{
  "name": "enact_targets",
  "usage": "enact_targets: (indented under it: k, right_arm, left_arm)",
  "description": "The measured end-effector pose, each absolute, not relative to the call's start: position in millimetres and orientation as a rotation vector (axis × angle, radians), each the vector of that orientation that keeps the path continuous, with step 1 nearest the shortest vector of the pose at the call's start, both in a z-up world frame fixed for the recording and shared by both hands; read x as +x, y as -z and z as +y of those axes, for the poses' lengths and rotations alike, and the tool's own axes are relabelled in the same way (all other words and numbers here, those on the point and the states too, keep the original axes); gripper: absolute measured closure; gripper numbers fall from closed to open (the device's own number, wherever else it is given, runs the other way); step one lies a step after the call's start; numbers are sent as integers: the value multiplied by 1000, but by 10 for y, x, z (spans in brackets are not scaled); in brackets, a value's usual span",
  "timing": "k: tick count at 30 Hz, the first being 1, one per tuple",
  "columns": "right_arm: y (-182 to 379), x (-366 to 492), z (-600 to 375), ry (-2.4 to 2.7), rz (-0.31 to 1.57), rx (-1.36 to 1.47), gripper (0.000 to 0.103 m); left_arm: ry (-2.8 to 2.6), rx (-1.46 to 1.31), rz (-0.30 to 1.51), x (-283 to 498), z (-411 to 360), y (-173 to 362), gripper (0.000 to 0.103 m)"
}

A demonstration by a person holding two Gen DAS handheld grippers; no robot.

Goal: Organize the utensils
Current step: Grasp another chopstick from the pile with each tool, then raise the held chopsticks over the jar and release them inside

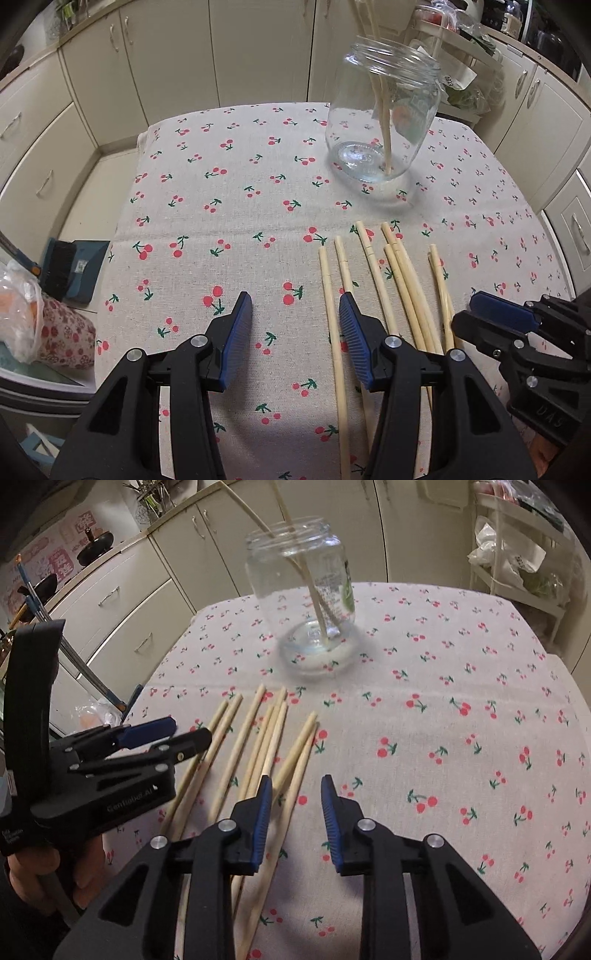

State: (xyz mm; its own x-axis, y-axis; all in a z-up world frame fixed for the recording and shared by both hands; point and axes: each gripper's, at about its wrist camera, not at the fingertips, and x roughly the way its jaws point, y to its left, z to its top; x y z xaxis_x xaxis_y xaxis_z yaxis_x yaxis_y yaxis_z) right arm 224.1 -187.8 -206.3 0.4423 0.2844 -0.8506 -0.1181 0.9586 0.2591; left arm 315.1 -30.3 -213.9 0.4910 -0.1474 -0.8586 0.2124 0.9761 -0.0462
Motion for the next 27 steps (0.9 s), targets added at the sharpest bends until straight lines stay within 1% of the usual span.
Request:
enact_targets:
  k: [3,7,8,9,10,11,12,13,17,20,24,27]
  right_arm:
    - [2100,2246,-1885,-243,1091,151,76]
    - [2107,2312,-1742,-228,1071,48,76]
    - [2112,2342,-1703,-223,1061,17,78]
    - [2117,2363,-1682,-215,1057,-5,80]
    - [2122,2383,-1672,-211,1053,-24,85]
    - [2124,2394,-1678,-212,1052,-37,90]
    - [2129,2396,-1707,-209,1053,-43,93]
    - [2130,2399,-1750,-207,1056,-41,94]
    - [2126,2418,-1975,-222,1087,37,96]
    - [2119,2466,-1954,-233,1108,20,96]
    - [2113,2460,-1807,-232,1093,-93,96]
    - [2115,2464,-1849,-247,1095,-70,97]
  left_arm:
    - [215,89,1033,3154,-322,2144,56]
    - [210,127,1023,3173,-397,2156,57]
    - [212,135,1020,3176,-425,2157,62]
    - [217,145,1016,3174,-457,2154,71]
    - [226,149,1015,3169,-482,2152,75]
    - [240,154,1015,3161,-511,2149,85]
    - [251,159,1013,3152,-532,2143,89]
    - [270,154,1020,3150,-539,2146,97]
    - [313,98,1049,3177,-479,2136,98]
    - [327,51,1090,3254,-431,2133,98]
    - [309,109,1108,3306,-533,2132,98]
    - [312,138,1107,3325,-592,2125,98]
